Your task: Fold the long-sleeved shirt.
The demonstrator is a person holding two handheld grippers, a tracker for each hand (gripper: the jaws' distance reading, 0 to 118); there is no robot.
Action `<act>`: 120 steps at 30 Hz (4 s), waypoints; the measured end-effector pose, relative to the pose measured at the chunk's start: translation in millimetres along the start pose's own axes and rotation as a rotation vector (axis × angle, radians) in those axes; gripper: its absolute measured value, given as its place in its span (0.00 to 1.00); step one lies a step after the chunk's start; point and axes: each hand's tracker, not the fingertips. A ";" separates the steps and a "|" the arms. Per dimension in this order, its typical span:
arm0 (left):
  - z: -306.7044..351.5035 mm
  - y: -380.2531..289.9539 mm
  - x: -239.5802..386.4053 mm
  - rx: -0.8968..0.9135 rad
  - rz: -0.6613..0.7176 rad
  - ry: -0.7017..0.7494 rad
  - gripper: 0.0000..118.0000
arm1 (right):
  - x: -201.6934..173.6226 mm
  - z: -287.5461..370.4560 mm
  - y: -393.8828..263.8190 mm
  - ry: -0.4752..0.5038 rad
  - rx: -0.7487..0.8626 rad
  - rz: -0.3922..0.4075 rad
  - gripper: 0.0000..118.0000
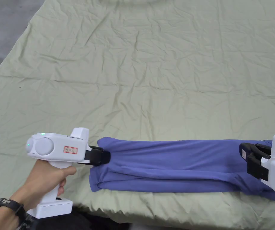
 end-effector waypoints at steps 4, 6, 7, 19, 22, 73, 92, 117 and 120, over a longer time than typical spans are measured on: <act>21.3 7.2 -6.5 0.022 -0.020 0.043 0.07 | 6.4 0.1 -0.4 -0.014 0.005 -0.019 0.00; 29.6 11.3 -17.8 0.035 0.019 0.083 0.07 | 9.1 -1.2 -0.5 -0.012 0.003 -0.036 0.00; 34.2 12.0 -23.6 0.057 0.021 0.132 0.07 | 9.7 -1.3 -0.8 -0.009 0.003 -0.040 0.00; 45.7 29.0 32.0 -0.022 0.107 0.102 0.07 | 23.6 1.2 -7.2 0.006 0.027 -0.080 0.00; 43.9 38.3 69.9 -0.077 0.060 0.067 0.07 | 34.0 7.7 -11.6 0.007 0.041 -0.104 0.00; -205.3 92.9 415.4 -0.338 -0.265 -0.085 0.53 | 136.2 62.8 -66.3 -0.133 0.109 -0.366 0.00; -46.6 52.5 327.0 0.092 -0.376 -0.004 0.01 | 114.6 62.2 -55.3 -0.128 0.107 -0.322 0.00; -153.5 37.1 322.7 -0.084 -0.318 -0.001 0.00 | 109.1 54.1 -61.6 -0.107 0.081 -0.315 0.00; -150.5 38.1 343.9 -0.064 -0.322 -0.059 0.00 | 112.0 52.7 -65.6 -0.107 0.075 -0.323 0.00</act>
